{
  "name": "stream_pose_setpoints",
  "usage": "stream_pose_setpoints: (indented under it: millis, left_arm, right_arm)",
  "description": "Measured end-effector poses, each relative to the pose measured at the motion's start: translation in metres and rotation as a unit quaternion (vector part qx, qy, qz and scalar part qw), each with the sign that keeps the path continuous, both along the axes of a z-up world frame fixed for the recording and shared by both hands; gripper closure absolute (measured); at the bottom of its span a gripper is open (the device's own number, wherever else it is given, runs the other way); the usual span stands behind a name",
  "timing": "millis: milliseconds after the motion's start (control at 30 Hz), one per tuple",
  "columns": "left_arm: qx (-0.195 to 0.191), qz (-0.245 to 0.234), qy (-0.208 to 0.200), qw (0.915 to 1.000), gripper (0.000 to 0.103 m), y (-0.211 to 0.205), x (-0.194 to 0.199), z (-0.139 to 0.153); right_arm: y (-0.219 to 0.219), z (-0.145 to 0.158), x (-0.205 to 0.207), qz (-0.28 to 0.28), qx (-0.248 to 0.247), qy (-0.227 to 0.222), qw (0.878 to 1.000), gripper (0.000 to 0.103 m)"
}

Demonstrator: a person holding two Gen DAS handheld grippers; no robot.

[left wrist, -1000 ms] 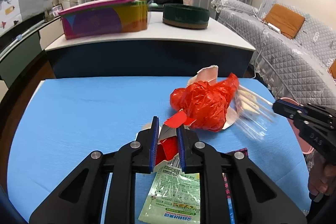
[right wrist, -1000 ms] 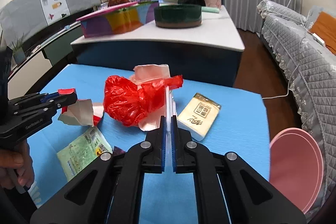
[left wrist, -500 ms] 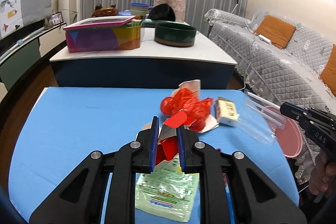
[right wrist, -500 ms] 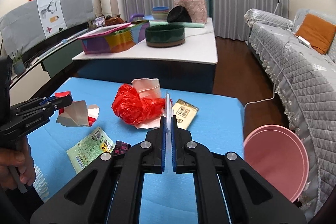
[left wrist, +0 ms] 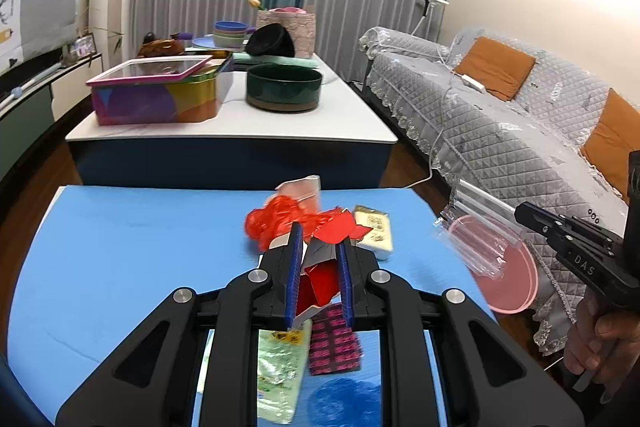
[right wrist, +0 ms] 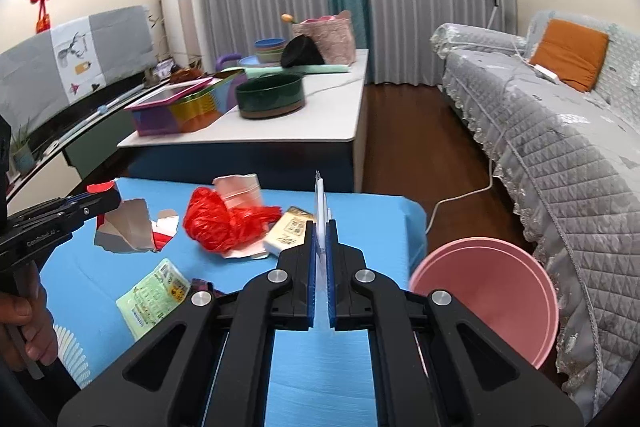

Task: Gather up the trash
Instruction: 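Grasp the red-white paper box with the left gripper while the right grasps the clear plastic strip, then carry paper box and plastic strip over the pink bin and open both grippers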

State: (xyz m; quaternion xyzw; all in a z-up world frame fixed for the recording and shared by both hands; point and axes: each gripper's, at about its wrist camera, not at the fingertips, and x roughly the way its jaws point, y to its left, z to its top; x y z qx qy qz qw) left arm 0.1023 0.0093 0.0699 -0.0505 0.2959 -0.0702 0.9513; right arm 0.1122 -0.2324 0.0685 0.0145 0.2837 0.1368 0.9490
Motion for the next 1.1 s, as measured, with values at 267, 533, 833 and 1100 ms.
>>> stream_pose_setpoints:
  millis: [267, 533, 833, 1100]
  left_arm:
    - [-0.004, -0.027, 0.002, 0.9996, 0.087, -0.035, 0.011, 0.005]
    - [-0.008, -0.070, 0.003, 0.9975, 0.087, -0.085, 0.028, 0.008]
    - [-0.015, -0.125, 0.007, 0.9920, 0.087, -0.149, 0.048, 0.007]
    - [-0.019, -0.166, 0.015, 0.9859, 0.087, -0.199, 0.065, -0.002]
  right_arm:
    - [-0.034, 0.008, 0.001, -0.034, 0.004, -0.011, 0.999, 0.098]
    - [-0.078, 0.017, 0.004, -0.084, 0.006, -0.022, 0.996, 0.098]
    - [-0.131, 0.023, 0.009, -0.147, 0.003, -0.026, 0.989, 0.098]
    - [-0.168, 0.015, 0.011, -0.180, 0.011, -0.014, 0.984, 0.098]
